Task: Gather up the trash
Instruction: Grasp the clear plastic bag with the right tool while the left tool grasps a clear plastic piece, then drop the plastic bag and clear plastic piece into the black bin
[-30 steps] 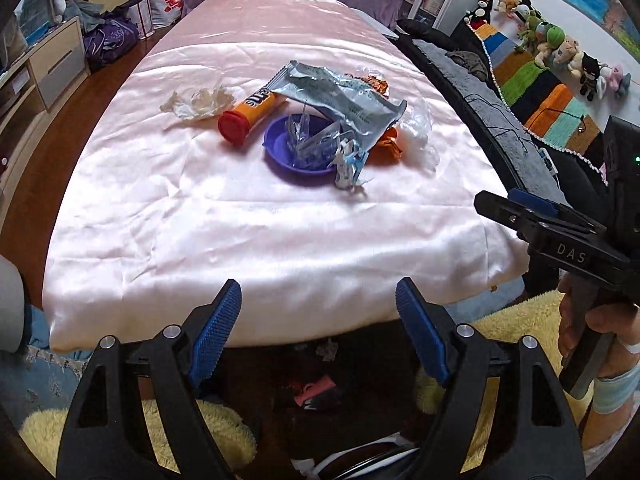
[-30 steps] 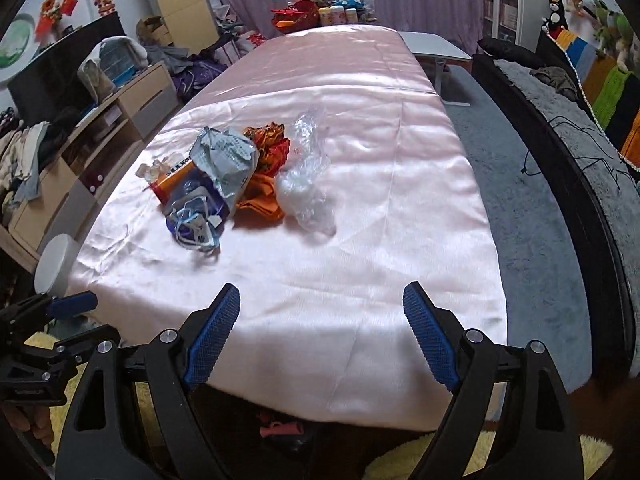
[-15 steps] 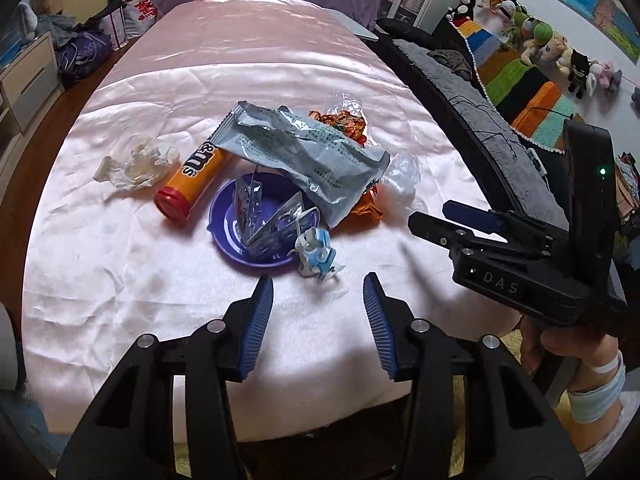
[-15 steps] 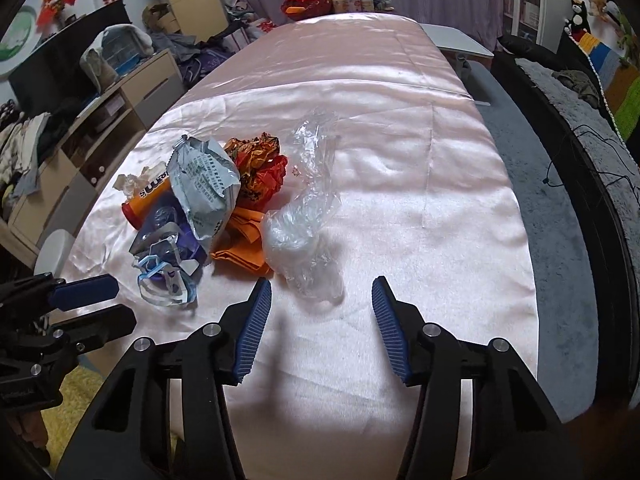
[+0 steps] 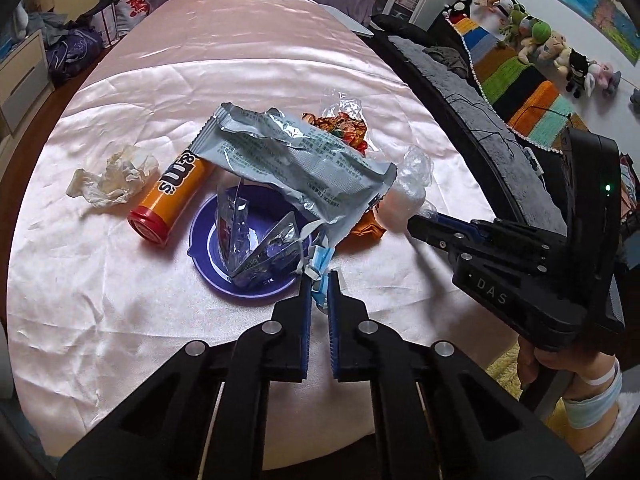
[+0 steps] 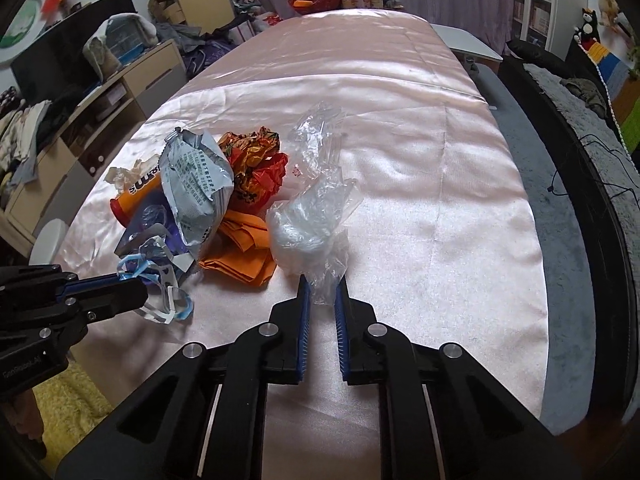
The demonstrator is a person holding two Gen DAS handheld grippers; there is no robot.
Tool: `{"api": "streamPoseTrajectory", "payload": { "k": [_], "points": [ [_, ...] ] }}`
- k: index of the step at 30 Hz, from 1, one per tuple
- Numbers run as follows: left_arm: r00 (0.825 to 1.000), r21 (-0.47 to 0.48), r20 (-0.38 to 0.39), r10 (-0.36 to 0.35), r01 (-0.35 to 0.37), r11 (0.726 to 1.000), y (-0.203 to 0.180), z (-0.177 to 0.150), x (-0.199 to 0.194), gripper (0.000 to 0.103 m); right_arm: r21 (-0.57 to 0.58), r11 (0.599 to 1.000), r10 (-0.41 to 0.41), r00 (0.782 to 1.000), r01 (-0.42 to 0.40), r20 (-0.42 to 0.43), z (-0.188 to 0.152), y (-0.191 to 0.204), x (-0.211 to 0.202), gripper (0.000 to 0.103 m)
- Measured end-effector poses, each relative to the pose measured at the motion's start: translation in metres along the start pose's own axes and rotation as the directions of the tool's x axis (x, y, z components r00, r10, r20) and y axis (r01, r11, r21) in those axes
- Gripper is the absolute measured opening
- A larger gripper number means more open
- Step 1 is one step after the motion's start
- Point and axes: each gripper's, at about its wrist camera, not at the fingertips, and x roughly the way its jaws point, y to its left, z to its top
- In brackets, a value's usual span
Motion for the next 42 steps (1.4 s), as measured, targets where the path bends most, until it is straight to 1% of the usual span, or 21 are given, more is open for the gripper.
{"api": "streamPoseTrajectory", "payload": {
  "k": [4,10,15,19,22,26,30,34,37,42],
  "points": [
    [1.000,0.012,0.027,0.007,-0.008,1.000,-0.004,-0.001,-0.013,0.005,0.005,1.000,-0.017,0.999,0.017,0.027,-0.002,-0.002,-0.015,0.010],
    [0.997,0.025,0.072,0.019,-0.021,0.999,-0.013,-0.013,-0.046,0.005,0.003,1.000,-0.002,0.998,0.002,0.062,-0.013,0.004,-0.046,0.010],
    [0.994,0.026,0.103,0.034,-0.037,0.999,-0.016,-0.034,-0.075,0.005,-0.015,1.000,0.019,0.997,-0.018,0.076,-0.030,0.017,-0.073,0.010],
    [0.993,0.028,0.111,0.040,-0.044,0.999,-0.019,-0.056,-0.094,0.005,-0.021,0.999,0.043,0.996,-0.041,0.081,-0.047,0.027,-0.091,0.010],
    [0.993,0.026,0.109,0.041,-0.044,0.999,-0.019,-0.073,-0.103,0.005,-0.030,0.998,0.059,0.996,-0.057,0.070,-0.062,0.035,-0.099,0.010],
    [0.995,0.022,0.087,0.041,-0.044,0.999,-0.016,-0.098,-0.107,0.005,-0.041,0.997,0.074,0.997,-0.073,0.035,-0.087,0.044,-0.103,0.010],
    [0.998,0.002,0.050,0.042,-0.042,0.999,-0.011,-0.123,-0.104,0.005,-0.030,0.994,0.105,0.994,-0.105,-0.020,-0.112,0.051,-0.096,0.010],
    [0.999,-0.008,0.006,0.049,-0.049,0.999,-0.005,-0.146,-0.094,0.005,-0.027,0.992,0.123,0.990,-0.125,-0.067,-0.134,0.059,-0.088,0.010],
    [0.999,-0.020,-0.025,0.042,-0.043,0.999,-0.001,-0.161,-0.086,0.005,-0.031,0.991,0.128,0.987,-0.132,-0.099,-0.146,0.063,-0.084,0.010],
    [0.996,-0.034,-0.085,0.033,-0.036,0.999,-0.001,-0.183,-0.067,0.005,-0.016,0.993,0.116,0.981,-0.120,-0.155,-0.163,0.065,-0.070,0.010]
  ]
}}
